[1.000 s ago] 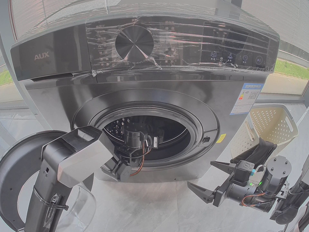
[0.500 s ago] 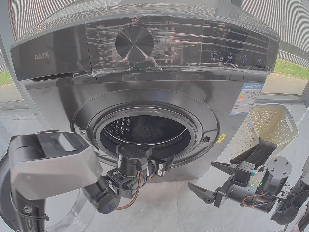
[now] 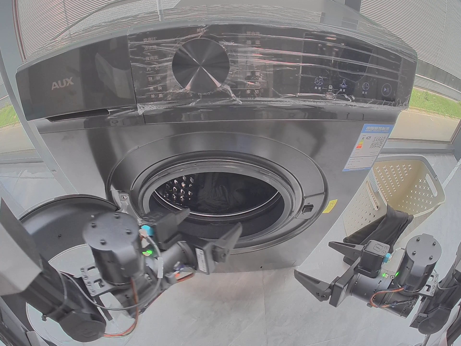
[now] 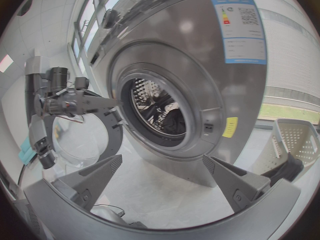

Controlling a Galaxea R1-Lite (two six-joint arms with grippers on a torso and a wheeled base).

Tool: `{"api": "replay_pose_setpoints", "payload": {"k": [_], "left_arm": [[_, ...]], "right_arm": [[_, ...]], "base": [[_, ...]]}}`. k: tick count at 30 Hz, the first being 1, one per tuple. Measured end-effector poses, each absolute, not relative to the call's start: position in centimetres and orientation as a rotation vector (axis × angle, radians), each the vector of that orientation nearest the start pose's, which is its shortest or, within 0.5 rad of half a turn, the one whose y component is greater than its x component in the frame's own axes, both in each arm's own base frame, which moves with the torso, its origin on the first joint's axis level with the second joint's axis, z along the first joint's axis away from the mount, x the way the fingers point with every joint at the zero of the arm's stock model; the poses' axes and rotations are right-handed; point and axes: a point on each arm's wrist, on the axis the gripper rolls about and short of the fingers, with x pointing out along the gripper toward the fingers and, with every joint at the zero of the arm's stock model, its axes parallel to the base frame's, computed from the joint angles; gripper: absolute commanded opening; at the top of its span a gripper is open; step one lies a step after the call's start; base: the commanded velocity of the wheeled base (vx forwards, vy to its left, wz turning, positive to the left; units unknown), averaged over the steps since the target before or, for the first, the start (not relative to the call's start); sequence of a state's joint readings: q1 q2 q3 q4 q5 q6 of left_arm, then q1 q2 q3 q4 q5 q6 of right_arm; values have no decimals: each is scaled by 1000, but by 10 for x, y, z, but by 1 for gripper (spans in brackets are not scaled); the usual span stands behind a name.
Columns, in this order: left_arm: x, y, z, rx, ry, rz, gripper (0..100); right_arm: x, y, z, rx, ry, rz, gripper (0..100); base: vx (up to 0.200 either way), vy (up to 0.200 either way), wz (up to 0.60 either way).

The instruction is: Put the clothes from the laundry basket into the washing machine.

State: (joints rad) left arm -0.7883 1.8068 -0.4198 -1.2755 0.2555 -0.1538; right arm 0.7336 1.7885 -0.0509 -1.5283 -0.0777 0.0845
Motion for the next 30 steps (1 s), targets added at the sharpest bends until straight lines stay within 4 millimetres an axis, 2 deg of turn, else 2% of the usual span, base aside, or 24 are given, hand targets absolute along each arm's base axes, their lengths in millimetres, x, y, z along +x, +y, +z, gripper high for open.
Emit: {"api": "replay_pose_setpoints", "payload": {"k": [7,10,16,19,25,30], "left_arm": [[184,-145,140,-162,95,-424,100],[176,-135,146,-163,71,-414,100],[158,-118,153,-135,26,-411,100],[149,-111,156,-112,4,-411,100],[137,-100,156,-91,-13,-401,100],[130,-90,152,-74,-10,-374,100]], "right_arm": [[165,118,90,7,207,483,100],[168,107,94,21,190,431,100],[167,87,110,53,123,349,100],[162,81,116,52,108,335,100],[144,70,117,21,195,315,100],[123,58,119,4,254,306,100]], "base": [[0,0,0],[0,0,0],[-200,0,0],[-200,0,0],[0,0,0],[-200,0,0]]}}
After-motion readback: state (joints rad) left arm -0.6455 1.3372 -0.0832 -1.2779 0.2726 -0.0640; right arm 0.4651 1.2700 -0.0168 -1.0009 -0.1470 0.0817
